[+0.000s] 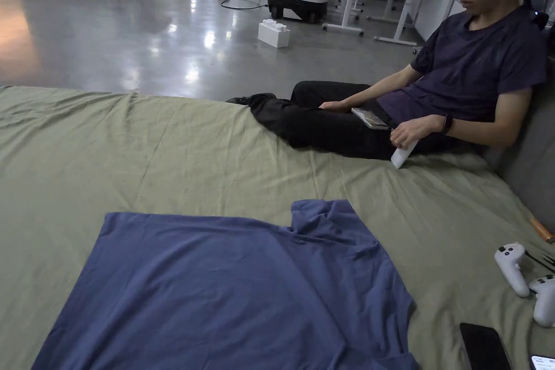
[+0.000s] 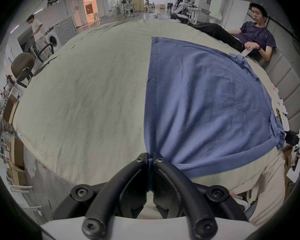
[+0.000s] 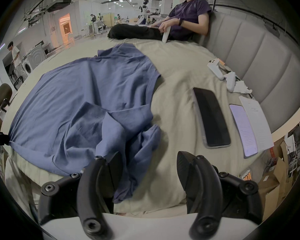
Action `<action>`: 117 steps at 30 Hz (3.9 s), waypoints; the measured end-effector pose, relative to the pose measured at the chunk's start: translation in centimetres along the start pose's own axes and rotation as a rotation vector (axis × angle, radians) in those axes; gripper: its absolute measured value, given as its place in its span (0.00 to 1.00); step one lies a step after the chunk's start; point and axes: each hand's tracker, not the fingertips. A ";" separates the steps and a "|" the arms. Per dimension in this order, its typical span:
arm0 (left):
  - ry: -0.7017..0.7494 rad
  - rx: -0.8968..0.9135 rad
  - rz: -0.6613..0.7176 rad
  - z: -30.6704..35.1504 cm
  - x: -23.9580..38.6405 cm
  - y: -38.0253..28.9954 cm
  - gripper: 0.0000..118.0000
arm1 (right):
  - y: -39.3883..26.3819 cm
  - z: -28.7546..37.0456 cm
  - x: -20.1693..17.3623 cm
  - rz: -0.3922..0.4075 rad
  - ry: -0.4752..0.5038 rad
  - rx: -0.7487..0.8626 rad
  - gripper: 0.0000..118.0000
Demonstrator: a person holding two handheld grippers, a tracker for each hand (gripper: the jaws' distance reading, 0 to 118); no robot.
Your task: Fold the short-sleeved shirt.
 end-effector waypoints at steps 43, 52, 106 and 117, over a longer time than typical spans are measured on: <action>-0.076 0.159 0.087 3.8 -0.9 2.3 0.04 | 3.2 3.8 1.8 -0.034 -0.058 0.046 0.02; -0.085 0.277 0.068 3.9 -0.7 9.4 0.04 | 10.9 4.1 3.0 -0.097 0.003 0.113 0.02; 0.046 0.917 -0.066 9.4 8.9 8.3 0.01 | 12.6 10.0 -9.1 0.039 -0.028 0.959 0.02; 0.000 0.575 0.052 3.0 2.9 8.5 0.01 | 11.5 9.3 -8.6 0.032 -0.017 0.907 0.02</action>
